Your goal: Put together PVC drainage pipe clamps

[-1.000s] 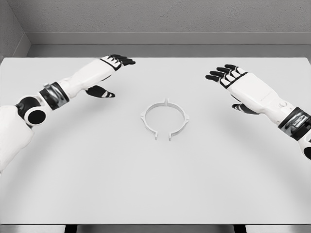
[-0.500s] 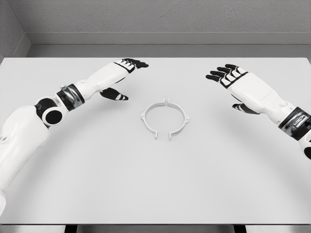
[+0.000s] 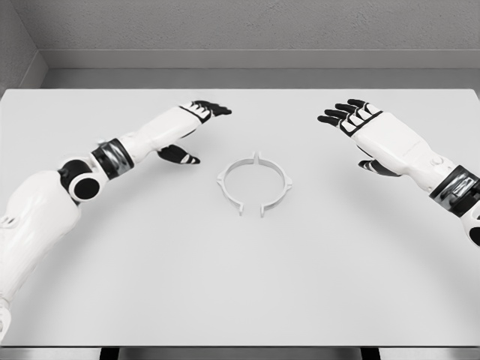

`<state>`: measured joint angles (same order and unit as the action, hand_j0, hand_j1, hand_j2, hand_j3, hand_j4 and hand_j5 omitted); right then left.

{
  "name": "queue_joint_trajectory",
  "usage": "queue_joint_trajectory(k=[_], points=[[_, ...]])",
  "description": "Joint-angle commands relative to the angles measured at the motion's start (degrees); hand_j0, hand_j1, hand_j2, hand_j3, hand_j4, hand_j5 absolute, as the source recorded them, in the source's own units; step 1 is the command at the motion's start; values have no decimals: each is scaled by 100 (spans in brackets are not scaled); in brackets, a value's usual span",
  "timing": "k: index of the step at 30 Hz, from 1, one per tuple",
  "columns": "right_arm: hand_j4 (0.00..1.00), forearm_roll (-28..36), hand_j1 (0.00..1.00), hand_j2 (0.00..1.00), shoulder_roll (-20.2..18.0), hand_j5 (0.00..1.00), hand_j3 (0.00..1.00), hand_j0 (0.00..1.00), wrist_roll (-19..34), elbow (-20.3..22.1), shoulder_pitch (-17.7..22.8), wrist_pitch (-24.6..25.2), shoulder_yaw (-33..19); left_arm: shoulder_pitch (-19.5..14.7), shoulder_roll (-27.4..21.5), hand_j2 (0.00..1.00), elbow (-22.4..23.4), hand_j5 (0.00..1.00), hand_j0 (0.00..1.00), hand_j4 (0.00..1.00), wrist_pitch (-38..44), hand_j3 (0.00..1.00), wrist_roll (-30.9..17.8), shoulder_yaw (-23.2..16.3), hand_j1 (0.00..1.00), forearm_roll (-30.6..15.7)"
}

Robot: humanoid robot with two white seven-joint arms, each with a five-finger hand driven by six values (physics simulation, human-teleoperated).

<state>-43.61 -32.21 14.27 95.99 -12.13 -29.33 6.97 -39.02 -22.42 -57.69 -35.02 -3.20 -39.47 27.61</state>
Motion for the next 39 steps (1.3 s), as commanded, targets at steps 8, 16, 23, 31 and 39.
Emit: queue_joint_trajectory(k=[8, 16, 23, 31, 39], points=[[100, 37, 100, 100, -4, 100, 100, 100, -3, 8, 9, 6, -2, 18, 28, 100, -14, 100, 100, 100, 2, 100, 4, -43, 100, -27], [100, 37, 100, 100, -4, 100, 100, 100, -3, 8, 9, 6, -2, 18, 28, 100, -14, 100, 100, 100, 2, 100, 4, -43, 100, -27], [100, 37, 100, 100, -4, 100, 100, 100, -3, -1, 9, 6, -2, 158, 133, 100, -32, 100, 100, 100, 2, 100, 4, -157, 100, -27], [100, 37, 100, 100, -4, 100, 100, 100, -3, 8, 9, 6, -2, 176, 142, 100, -32, 100, 100, 100, 2, 100, 4, -166, 100, -36], [100, 37, 100, 100, -13, 100, 100, 100, -3, 8, 9, 6, -2, 220, 300, 100, -120, 100, 100, 100, 2, 100, 4, -175, 100, -18]])
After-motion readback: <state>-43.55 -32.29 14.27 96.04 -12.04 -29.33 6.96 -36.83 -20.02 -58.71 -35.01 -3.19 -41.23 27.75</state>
